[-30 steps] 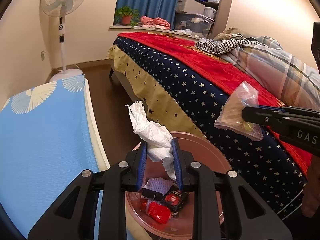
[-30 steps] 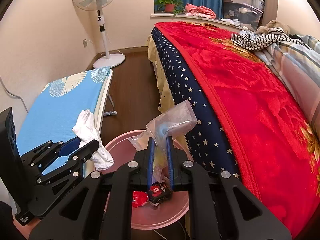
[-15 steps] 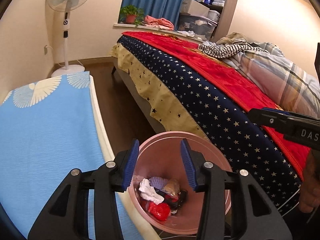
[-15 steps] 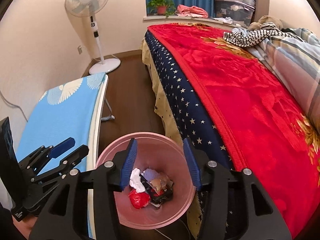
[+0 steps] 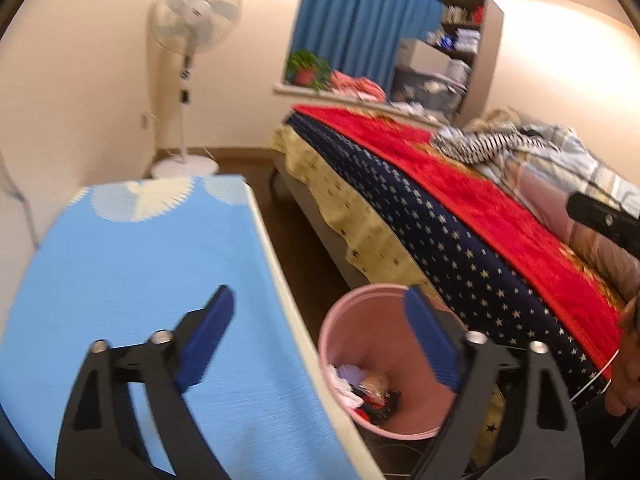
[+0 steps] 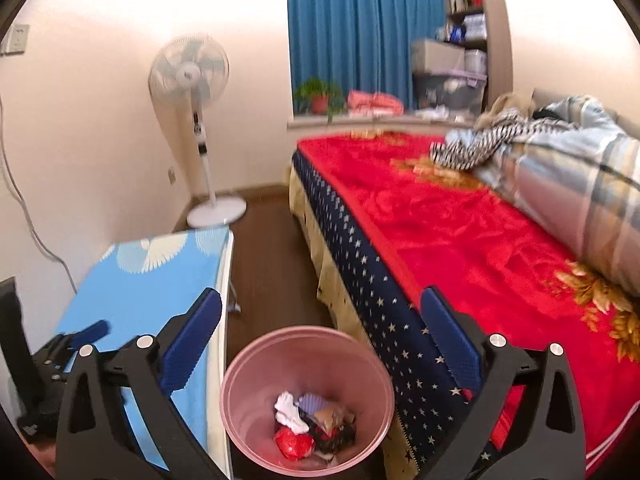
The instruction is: Collect trash
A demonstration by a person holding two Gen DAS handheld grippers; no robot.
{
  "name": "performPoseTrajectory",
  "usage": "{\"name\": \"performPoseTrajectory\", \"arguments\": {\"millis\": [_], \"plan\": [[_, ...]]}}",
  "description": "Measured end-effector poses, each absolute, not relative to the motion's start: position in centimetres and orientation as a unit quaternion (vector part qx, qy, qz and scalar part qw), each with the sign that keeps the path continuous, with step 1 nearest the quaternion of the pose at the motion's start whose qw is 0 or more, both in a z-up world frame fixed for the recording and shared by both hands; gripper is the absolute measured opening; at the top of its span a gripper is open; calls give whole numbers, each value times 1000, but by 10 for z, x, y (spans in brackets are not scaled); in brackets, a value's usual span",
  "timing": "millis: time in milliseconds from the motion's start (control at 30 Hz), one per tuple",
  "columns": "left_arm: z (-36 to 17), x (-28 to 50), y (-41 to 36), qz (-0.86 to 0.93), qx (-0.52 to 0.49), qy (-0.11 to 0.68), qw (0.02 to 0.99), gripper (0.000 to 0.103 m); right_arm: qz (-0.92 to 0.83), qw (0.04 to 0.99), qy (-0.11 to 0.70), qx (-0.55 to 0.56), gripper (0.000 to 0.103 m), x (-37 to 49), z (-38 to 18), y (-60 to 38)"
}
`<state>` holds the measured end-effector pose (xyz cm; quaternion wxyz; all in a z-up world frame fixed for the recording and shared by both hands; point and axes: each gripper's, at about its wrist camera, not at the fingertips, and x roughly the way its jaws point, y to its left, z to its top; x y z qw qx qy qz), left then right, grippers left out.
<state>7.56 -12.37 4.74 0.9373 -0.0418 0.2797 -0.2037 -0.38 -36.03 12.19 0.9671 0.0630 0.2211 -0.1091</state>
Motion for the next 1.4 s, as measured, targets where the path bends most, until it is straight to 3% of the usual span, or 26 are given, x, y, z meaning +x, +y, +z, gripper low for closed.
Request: {"name": "performPoseTrajectory", "arguments": {"millis": [67,300,767,1400], "plan": [[58,62,-108,-184,-46,263,946,95,-110,970,206,65,98,-15,125,-355],[79,17,-77,-130,-27,231,964,95,-97,979,175,44,98,-56,123,-310],[50,-59,-25,-54,-39,267,961,95,-68,961,269,24,98,-78,66,-242],[17,-35,-20,-35,-52,301,952,95,-62,955,290,0,98,-52,43,-216]]}}
